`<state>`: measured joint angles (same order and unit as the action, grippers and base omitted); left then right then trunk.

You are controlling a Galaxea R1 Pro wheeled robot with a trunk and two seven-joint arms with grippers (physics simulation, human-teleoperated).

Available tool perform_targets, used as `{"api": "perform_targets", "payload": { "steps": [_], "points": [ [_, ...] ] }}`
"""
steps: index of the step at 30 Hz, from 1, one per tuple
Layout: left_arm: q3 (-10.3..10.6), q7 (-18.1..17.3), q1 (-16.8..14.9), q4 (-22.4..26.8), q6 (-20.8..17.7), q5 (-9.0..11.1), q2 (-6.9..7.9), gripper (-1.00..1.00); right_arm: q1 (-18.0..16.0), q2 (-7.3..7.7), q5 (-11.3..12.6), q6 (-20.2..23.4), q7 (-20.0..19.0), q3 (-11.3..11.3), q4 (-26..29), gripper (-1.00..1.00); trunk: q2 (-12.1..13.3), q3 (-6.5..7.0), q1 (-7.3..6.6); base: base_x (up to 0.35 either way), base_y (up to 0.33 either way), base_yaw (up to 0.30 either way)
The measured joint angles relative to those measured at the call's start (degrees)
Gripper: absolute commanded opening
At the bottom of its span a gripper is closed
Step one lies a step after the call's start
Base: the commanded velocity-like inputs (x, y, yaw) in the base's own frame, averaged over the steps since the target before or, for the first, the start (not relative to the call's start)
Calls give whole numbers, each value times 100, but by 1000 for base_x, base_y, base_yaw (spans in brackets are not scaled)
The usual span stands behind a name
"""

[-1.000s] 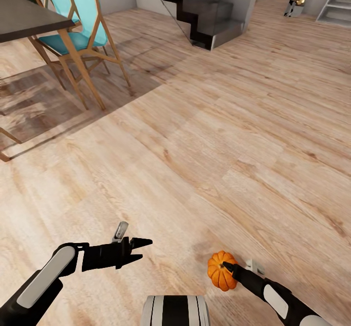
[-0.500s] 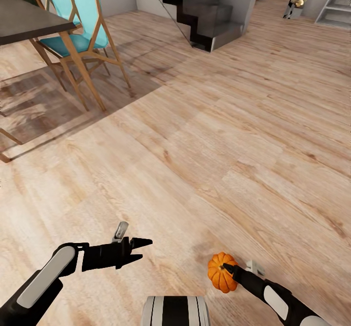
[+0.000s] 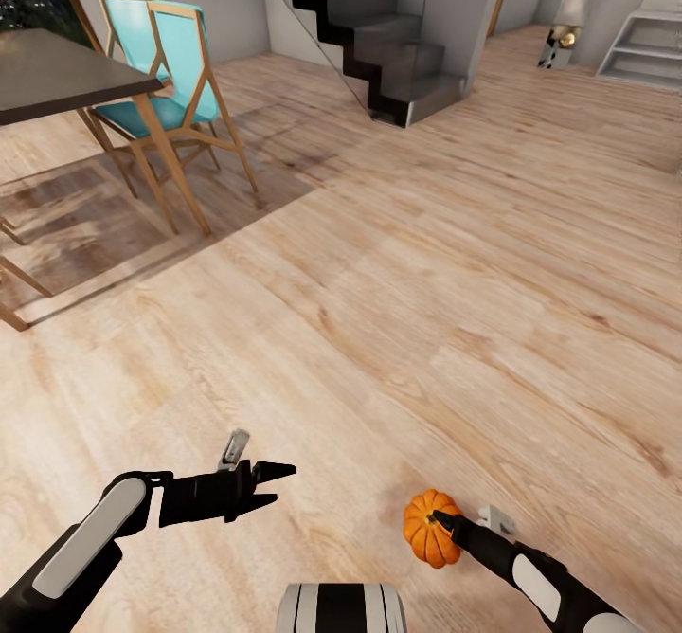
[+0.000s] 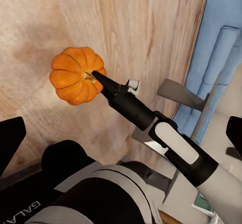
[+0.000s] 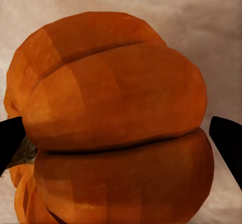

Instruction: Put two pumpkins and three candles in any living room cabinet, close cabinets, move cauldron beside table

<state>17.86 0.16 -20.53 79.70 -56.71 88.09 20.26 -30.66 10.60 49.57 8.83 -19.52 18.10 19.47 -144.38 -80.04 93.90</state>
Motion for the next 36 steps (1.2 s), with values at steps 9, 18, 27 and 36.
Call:
{"api": "perform_targets", "payload": {
  "steps": [9, 18, 27, 36],
  "points": [
    [0, 3, 0, -6, 0, 0, -5, 100, 0, 6, 1, -2, -86, 2, 9, -100, 12, 200, -23, 0, 0, 0],
    [0, 8, 0, -8, 0, -1, -8, 100, 1, 0, 0, 58, -336, -7, 8, -100, 24, 399, -46, 0, 0, 0],
    [8, 8, 0, -8, 0, -2, -9, 100, 0, 7, 6, 189, -355, -17, 9, -100, 36, 599, -70, 0, 0, 0],
    [10, 8, -1, -10, 0, -8, -9, 100, 1, 7, 9, 200, -356, -18, 10, -100, 48, 798, -93, 0, 0, -35]
  ]
}}
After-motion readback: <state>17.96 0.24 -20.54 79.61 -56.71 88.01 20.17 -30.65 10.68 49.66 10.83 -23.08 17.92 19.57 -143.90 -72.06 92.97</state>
